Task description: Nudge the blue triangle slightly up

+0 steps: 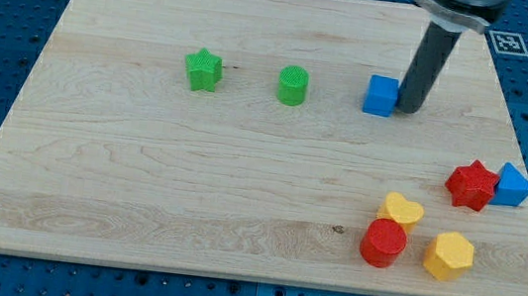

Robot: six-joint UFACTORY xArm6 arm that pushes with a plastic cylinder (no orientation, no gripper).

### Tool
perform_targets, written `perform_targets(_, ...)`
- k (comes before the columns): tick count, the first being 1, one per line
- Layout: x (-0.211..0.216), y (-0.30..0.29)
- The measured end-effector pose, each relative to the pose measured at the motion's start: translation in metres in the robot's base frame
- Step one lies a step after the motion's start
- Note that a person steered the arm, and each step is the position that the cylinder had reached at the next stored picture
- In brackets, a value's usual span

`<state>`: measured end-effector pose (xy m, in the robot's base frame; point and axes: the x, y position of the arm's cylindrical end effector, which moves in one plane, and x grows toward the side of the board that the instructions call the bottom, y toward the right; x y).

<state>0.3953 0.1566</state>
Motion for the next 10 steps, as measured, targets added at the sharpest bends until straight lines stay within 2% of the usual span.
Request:
perform_targets(1, -0.005, -0.017)
perform_targets(3, 0.037, -0.016)
perform_targets(4, 0.041, -0.015)
perform_targets(7, 0.042, 0.091)
perform_targets(8, 0.048, 0.143)
perform_targets(9, 0.079, 0.175)
perform_targets(10, 0.125, 0.177)
